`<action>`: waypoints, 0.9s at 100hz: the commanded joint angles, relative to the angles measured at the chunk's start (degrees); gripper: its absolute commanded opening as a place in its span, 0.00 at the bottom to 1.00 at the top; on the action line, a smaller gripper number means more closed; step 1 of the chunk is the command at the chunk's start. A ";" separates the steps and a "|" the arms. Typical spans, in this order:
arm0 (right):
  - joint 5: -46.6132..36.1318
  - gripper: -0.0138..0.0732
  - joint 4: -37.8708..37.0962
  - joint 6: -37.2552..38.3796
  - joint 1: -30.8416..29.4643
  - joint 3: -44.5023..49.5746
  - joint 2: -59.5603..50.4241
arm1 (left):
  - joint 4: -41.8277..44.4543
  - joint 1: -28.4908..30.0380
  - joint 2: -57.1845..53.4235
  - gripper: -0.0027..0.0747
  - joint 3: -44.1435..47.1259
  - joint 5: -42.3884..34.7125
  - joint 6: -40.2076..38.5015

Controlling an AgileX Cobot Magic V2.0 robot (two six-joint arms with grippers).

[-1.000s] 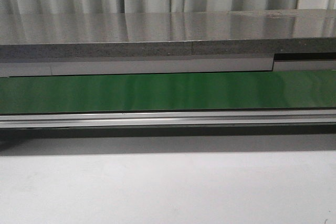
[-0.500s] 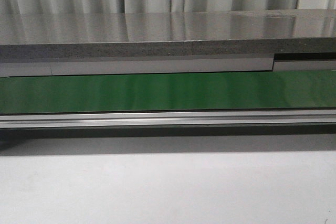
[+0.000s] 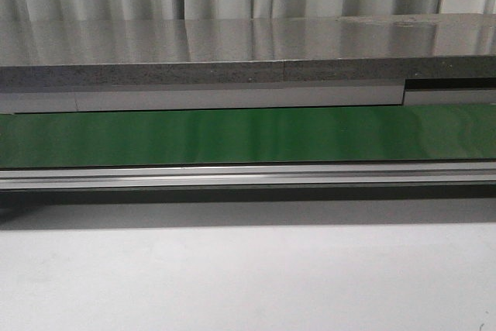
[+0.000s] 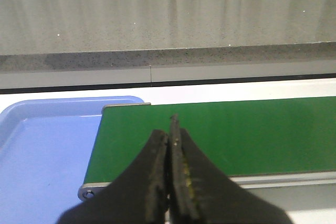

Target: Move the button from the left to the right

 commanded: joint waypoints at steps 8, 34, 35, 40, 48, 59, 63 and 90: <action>-4.94 0.08 -0.71 -0.34 0.07 -0.82 -1.17 | 0.28 -0.41 -4.22 0.01 0.26 -5.06 -0.11; -4.94 0.08 -0.71 -0.34 0.07 -0.82 -1.17 | 0.28 -0.41 -17.99 0.01 8.79 -5.06 -0.11; -4.94 0.08 -0.71 -0.34 0.07 -0.82 -1.17 | 0.28 -0.41 -18.35 0.01 9.04 -5.06 -0.11; -4.94 0.08 -0.71 -0.34 0.07 -0.82 -1.17 | 0.28 -0.41 -20.72 0.01 10.61 -5.06 -0.11; -4.94 0.08 -0.71 -0.34 0.07 -0.82 -1.17 | 0.28 -0.41 -22.90 0.01 12.97 -5.42 -0.22; -4.94 0.08 -0.71 -0.34 0.07 -0.82 -1.17 | 0.28 0.43 -22.58 0.01 14.88 -6.51 -1.69; -4.94 0.08 -0.71 -0.34 0.07 -0.82 -1.17 | 0.28 0.81 -22.68 0.01 15.60 -7.00 -1.82; -4.94 0.08 -0.71 -0.34 0.07 -0.82 -1.17 | 0.28 2.77 -22.83 0.01 15.86 -7.74 -1.82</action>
